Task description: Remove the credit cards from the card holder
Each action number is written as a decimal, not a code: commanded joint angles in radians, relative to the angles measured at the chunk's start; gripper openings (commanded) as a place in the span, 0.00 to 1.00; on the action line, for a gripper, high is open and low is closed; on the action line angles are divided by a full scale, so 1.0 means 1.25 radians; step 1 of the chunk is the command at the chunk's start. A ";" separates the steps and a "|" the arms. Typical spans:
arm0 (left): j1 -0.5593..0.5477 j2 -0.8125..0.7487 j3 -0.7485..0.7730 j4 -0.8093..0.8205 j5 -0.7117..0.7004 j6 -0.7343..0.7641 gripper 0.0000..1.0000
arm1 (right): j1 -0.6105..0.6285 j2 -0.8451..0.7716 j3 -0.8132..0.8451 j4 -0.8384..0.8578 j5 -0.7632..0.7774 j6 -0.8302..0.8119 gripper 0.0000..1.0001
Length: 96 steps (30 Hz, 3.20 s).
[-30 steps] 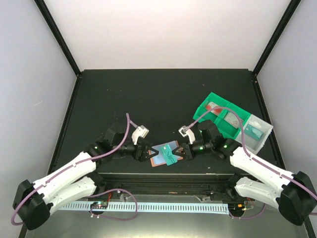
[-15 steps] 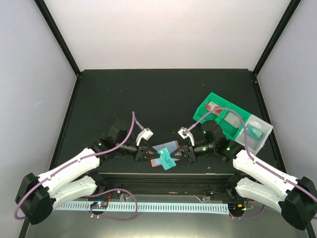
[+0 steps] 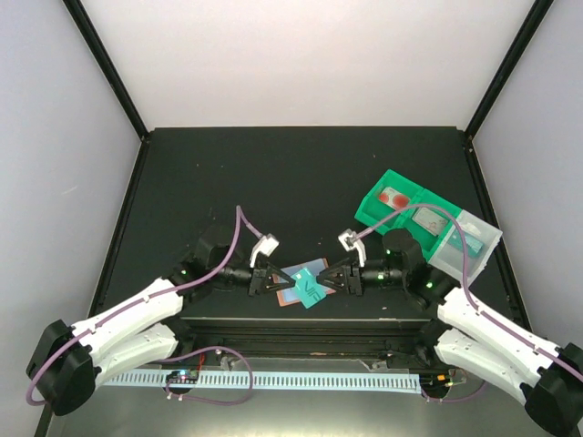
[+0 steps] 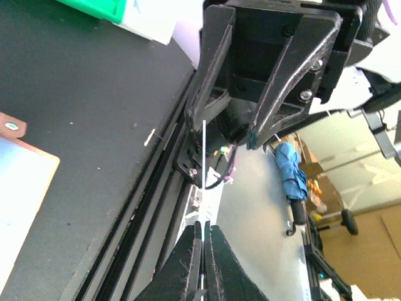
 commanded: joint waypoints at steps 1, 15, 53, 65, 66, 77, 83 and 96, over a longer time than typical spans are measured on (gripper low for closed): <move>-0.001 -0.021 -0.017 0.100 -0.083 -0.079 0.02 | 0.003 -0.041 -0.054 0.121 0.124 0.137 0.39; -0.002 -0.025 -0.090 0.409 -0.287 -0.330 0.02 | 0.003 -0.064 -0.178 0.395 0.248 0.421 0.64; -0.036 0.005 -0.117 0.458 -0.419 -0.432 0.53 | 0.044 -0.074 -0.114 0.353 0.333 0.439 0.01; -0.033 -0.090 -0.096 0.145 -0.495 -0.303 0.93 | 0.043 -0.265 0.058 -0.206 0.658 0.280 0.01; -0.032 -0.092 -0.088 0.117 -0.501 -0.287 0.95 | 0.042 -0.267 0.079 -0.256 0.681 0.274 0.01; -0.025 -0.068 -0.032 -0.017 -0.493 -0.169 0.99 | -0.001 -0.195 0.279 -0.584 0.942 0.146 0.01; -0.022 -0.027 0.004 -0.095 -0.443 -0.108 0.99 | -0.099 -0.136 0.334 -0.633 0.929 0.073 0.01; -0.009 0.059 -0.006 -0.149 -0.371 -0.040 0.99 | -0.591 0.025 0.388 -0.659 0.632 -0.070 0.01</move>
